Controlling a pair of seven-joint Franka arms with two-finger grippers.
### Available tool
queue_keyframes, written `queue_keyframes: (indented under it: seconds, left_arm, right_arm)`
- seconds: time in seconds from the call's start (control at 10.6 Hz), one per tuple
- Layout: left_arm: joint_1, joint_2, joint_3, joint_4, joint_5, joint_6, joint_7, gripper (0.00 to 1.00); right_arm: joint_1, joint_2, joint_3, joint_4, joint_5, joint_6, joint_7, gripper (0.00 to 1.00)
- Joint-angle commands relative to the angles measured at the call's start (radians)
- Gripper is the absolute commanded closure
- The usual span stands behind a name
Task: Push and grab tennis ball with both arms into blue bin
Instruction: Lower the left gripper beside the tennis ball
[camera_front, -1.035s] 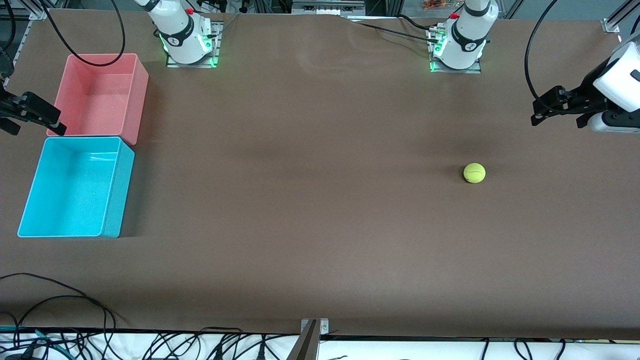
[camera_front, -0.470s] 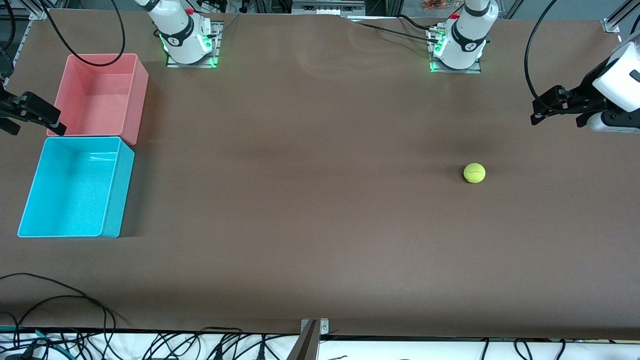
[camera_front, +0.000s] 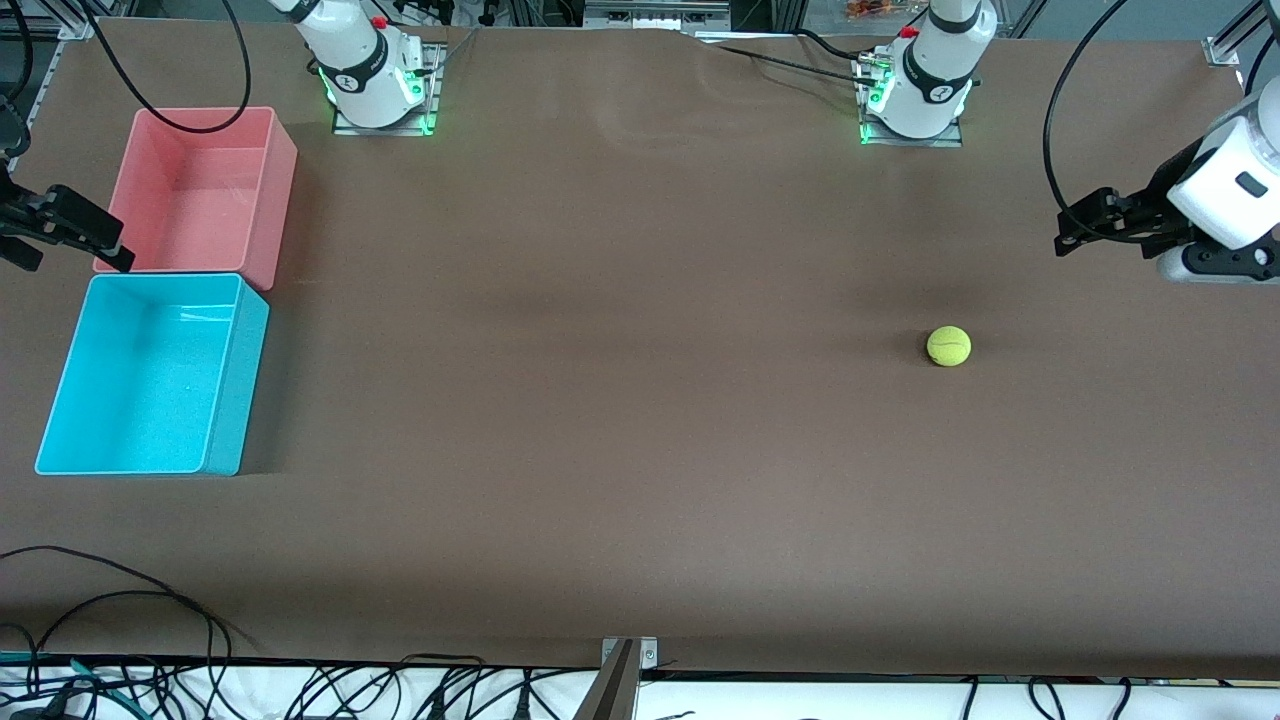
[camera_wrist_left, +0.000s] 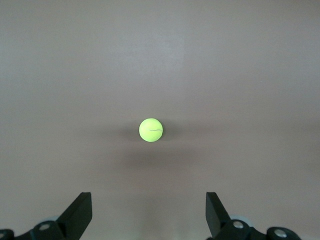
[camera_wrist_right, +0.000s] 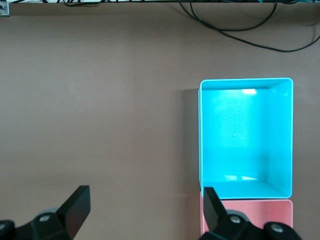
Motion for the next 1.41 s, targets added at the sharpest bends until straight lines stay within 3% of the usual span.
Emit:
queue_keyframes:
  seconds: [0.0, 0.19, 0.66, 0.85, 1.32]
  left_arm:
    - [0.036, -0.02, -0.006, -0.085, 0.029, 0.072, -0.001, 0.0]
    - [0.059, -0.02, -0.005, -0.157, 0.029, 0.168, 0.01, 0.0]
    - [0.076, -0.015, 0.001, -0.24, 0.029, 0.236, 0.061, 0.0]
    - [0.096, -0.017, 0.004, -0.327, 0.029, 0.29, 0.059, 0.0]
    - [0.097, -0.015, 0.004, -0.487, 0.025, 0.535, 0.064, 0.0]
  right_arm:
    - [0.003, 0.007, 0.0, 0.02, -0.009, -0.015, -0.002, 0.0]
    - [0.003, 0.009, 0.0, 0.02, -0.011, -0.014, -0.002, 0.0]
    - [0.004, 0.015, 0.0, 0.02, -0.012, -0.015, -0.004, 0.0]
    - [0.004, 0.017, 0.0, 0.02, -0.011, -0.014, -0.004, 0.0]
    - [0.003, 0.017, 0.0, 0.021, -0.011, -0.014, -0.008, 0.0]
